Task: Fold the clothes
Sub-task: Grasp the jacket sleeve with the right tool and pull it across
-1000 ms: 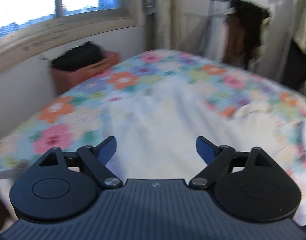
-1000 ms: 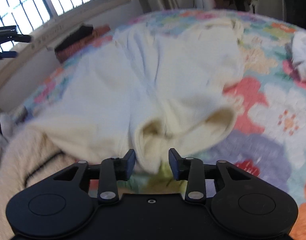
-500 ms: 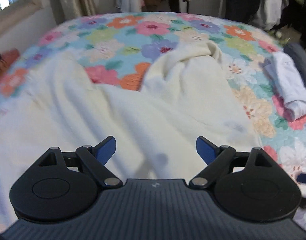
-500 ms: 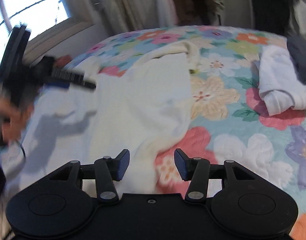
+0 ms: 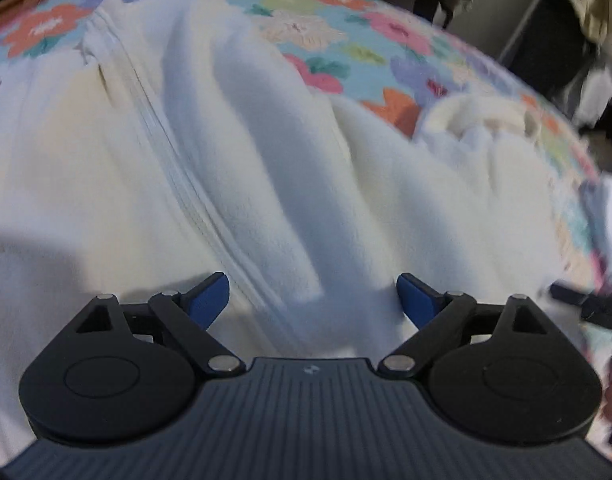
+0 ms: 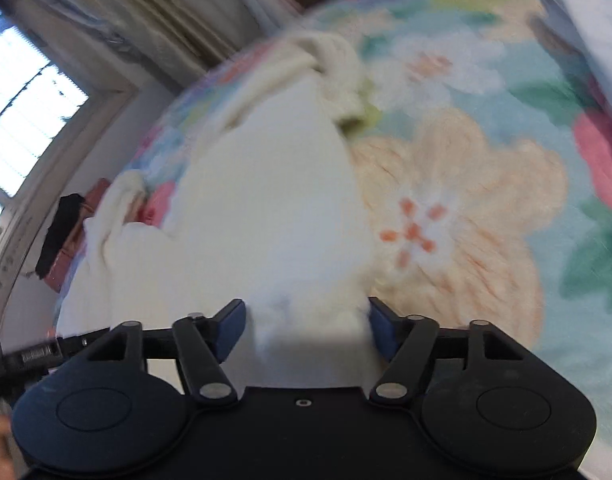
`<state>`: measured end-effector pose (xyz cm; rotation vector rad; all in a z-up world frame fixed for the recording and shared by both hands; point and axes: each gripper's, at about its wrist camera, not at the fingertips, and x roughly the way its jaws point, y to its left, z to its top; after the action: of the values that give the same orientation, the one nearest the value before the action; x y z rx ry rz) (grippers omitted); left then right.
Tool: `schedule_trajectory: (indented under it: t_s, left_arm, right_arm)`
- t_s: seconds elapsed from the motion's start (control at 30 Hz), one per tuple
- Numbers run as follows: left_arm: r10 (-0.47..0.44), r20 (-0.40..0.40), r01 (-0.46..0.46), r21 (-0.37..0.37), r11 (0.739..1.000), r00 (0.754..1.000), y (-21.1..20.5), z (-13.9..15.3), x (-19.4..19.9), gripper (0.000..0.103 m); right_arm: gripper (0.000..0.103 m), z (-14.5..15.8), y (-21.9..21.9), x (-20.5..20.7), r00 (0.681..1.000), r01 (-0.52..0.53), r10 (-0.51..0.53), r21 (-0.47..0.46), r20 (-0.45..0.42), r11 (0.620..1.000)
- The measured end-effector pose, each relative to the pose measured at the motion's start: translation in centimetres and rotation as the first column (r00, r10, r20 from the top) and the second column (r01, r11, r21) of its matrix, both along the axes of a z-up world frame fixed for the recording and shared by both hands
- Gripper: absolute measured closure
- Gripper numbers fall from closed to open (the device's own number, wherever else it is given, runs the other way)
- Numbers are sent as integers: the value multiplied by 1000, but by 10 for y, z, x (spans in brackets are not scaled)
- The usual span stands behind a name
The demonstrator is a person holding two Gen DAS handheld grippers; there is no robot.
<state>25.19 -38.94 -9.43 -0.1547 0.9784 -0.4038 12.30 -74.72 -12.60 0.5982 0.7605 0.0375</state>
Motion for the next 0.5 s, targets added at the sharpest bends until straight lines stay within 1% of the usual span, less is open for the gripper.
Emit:
schedule_trajectory:
  t_s: [0.07, 0.1, 0.13, 0.17, 0.2, 0.23, 0.27, 0.3, 0.33, 0.4, 0.43, 0.47, 0.5]
  left_arm:
    - [-4, 10, 5, -56, 998, 1000, -1, 3, 4, 12]
    - [-8, 12, 9, -68, 998, 1000, -3, 2, 6, 12]
    - [-8, 15, 9, -60, 998, 1000, -7, 0, 7, 12]
    - [-14, 28, 15, -36, 999, 1000, -12, 0, 6, 12]
    - [-20, 42, 21, -11, 1000, 999, -17, -1, 5, 12]
    - [-27, 56, 26, 14, 1000, 998, -22, -1, 4, 12]
    - [-39, 69, 39, 12, 999, 997, -24, 1, 2, 12]
    - [-52, 83, 52, 7, 999, 995, -25, 5, 0, 12]
    - [-69, 96, 71, -15, 997, 993, -27, 9, -2, 12]
    - [-97, 112, 103, -55, 993, 989, -29, 15, -5, 12]
    - [-108, 115, 116, -67, 991, 987, -29, 18, -7, 12]
    - [-118, 109, 126, -65, 990, 987, -32, 17, -7, 12]
    - [-127, 99, 132, -45, 990, 987, -36, 14, -7, 12]
  right_arm:
    - [41, 2, 11, 9, 999, -32, 34, -74, 34, 997]
    - [68, 4, 16, 15, 997, -57, 62, -93, 53, 994]
    - [89, 5, 17, 22, 994, -82, 89, -105, 62, 991]
    - [89, 8, 21, 26, 993, -88, 99, -142, 70, 986]
    - [90, 16, 28, 27, 992, -78, 99, -223, 82, 972]
    - [91, 29, 35, 24, 992, -48, 81, -311, 96, 949]
    - [91, 43, 42, 19, 992, -11, 60, -395, 111, 919]
    - [92, 60, 45, 8, 988, 44, 29, -456, 152, 889]
    - [93, 77, 47, -8, 977, 118, -8, -506, 214, 854]
    - [93, 92, 43, -28, 961, 222, -86, -551, 263, 805]
    - [93, 87, 39, -29, 961, 237, -113, -538, 253, 809]
    - [93, 79, 34, -28, 963, 241, -136, -514, 233, 824]
    - [93, 72, 29, -26, 964, 245, -159, -489, 211, 837]
